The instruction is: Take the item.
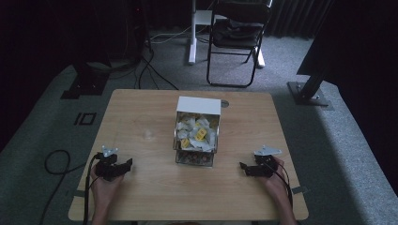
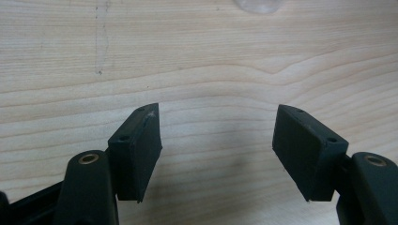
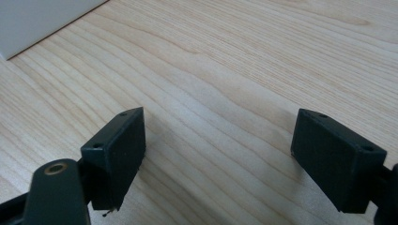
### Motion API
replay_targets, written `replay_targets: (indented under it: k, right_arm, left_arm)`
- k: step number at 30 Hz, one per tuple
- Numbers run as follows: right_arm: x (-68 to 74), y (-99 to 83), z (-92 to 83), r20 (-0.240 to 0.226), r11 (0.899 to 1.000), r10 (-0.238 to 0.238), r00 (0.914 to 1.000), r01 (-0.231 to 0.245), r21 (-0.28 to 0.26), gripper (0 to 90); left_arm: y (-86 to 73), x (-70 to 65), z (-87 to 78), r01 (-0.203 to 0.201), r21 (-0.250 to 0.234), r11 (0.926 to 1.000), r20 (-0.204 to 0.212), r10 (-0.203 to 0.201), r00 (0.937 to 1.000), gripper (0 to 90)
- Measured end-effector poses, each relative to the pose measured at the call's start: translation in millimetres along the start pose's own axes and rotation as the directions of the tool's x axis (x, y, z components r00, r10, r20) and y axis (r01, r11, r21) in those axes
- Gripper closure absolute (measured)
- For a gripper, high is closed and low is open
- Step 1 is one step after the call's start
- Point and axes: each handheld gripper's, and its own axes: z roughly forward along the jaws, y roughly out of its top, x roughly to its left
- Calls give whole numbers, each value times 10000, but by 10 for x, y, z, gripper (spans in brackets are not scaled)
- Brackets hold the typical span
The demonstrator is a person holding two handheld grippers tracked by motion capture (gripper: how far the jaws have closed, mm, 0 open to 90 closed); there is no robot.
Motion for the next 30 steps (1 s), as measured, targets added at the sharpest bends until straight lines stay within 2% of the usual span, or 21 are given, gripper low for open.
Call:
replay_targets:
  k: [7, 20, 23, 30]
  right_arm:
    - [0, 0, 0, 0, 10000, 3, 10000, -3, 0, 180]
    - [0, 0, 0, 1, 10000, 0, 10000, 0, 0, 180]
    - [1, 0, 0, -7, 10000, -13, 10000, 13, 7, 178]
    - [3, 0, 1, -46, 10000, -55, 10000, 55, -2, 178]
  left_arm:
    - [4, -37, -119, -18, -323, 9995, 191, 24, 9998, 336]
    - [51, -225, -225, -627, -651, 9959, 572, 665, 9961, 336]
    - [70, -278, -264, -836, -765, 9936, 570, 880, 9945, 339]
    - [112, -382, -329, -1035, -1017, 9894, 771, 1116, 9908, 339]
